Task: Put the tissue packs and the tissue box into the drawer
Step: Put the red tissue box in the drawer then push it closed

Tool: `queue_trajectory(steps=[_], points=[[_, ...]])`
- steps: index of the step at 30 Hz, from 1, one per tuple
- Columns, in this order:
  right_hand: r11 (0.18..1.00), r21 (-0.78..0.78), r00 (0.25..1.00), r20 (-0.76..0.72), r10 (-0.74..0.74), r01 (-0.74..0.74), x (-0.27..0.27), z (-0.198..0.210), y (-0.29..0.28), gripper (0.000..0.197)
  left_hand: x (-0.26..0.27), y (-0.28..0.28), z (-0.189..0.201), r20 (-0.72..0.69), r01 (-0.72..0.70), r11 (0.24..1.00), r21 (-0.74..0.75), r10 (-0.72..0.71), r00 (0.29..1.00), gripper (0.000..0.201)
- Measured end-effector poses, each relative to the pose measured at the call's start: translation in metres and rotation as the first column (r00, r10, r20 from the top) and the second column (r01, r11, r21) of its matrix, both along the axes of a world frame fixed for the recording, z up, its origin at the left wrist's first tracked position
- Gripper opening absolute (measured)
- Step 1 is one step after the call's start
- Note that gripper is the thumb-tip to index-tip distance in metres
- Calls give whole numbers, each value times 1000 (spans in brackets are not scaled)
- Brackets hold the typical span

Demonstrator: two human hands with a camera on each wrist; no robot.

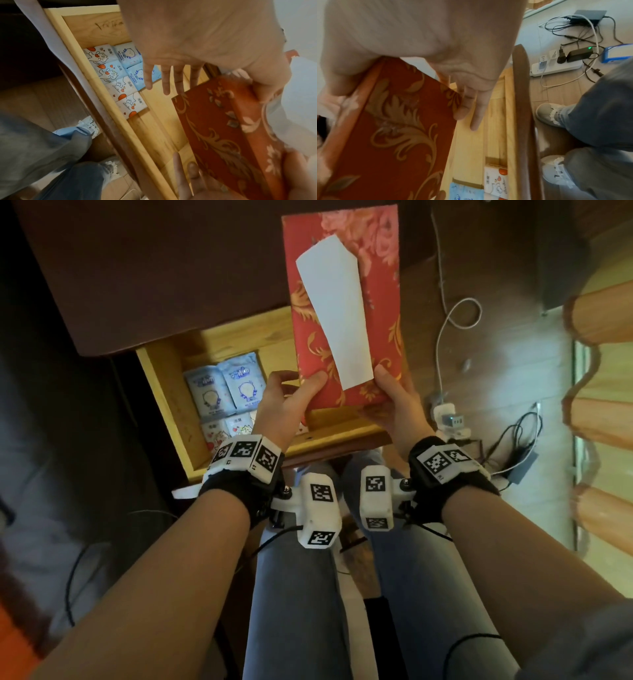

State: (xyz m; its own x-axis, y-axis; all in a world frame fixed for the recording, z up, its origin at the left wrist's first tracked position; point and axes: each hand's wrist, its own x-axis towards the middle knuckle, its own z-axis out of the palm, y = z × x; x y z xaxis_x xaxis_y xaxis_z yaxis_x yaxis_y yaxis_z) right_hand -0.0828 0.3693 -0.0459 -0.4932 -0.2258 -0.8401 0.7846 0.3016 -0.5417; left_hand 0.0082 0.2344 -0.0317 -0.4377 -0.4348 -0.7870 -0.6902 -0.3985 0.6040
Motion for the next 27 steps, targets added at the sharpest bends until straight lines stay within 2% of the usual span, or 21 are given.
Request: queue_trajectory(steps=[2, 4, 6, 8, 10, 13, 17, 22, 24, 27], points=[[998, -18, 998, 26, 54, -53, 7, 1, 7, 64, 1, 7, 2, -6, -7, 1000, -3, 7, 1000, 79], [997, -21, 996, 45, 79, -78, 11, 1, 15, 70, -2, 16, 3, 0, -22, 1000, -8, 22, 1000, 93], [997, -20, 996, 56, 70, -69, 11, 1, 23, 82, -6, 25, 4, 21, -5, 1000, -21, 6, 1000, 101], [997, -17, 996, 48, 74, -74, 9, 1, 32, 80, -8, 33, 5, 50, 11, 1000, -13, -10, 999, 104], [995, -15, 994, 34, 99, -99, 8, 3, 42, 68, -9, 42, 7, 89, 48, 999, 9, -49, 995, 103], [988, 11, 987, 53, 154, -154, 10, 4, 57, 61, -5, 56, 4, 153, 67, 998, 20, -70, 986, 104], [981, 25, 978, 82, 192, -194, 7, 0, 67, 54, -6, 68, -4, 209, 22, 999, 22, -27, 977, 94], [966, 21, 960, 118, 254, -258, -10, -8, 62, 22, -20, 65, -19, 234, -75, 996, -48, 84, 969, 79], [965, 39, 961, 108, 256, -261, -18, -12, 58, 23, -27, 62, -26, 257, -91, 993, -73, 107, 960, 74], [945, 103, 950, 60, 307, -312, -26, -21, 53, 37, -35, 61, -37, 289, -110, 991, -81, 129, 949, 69]])
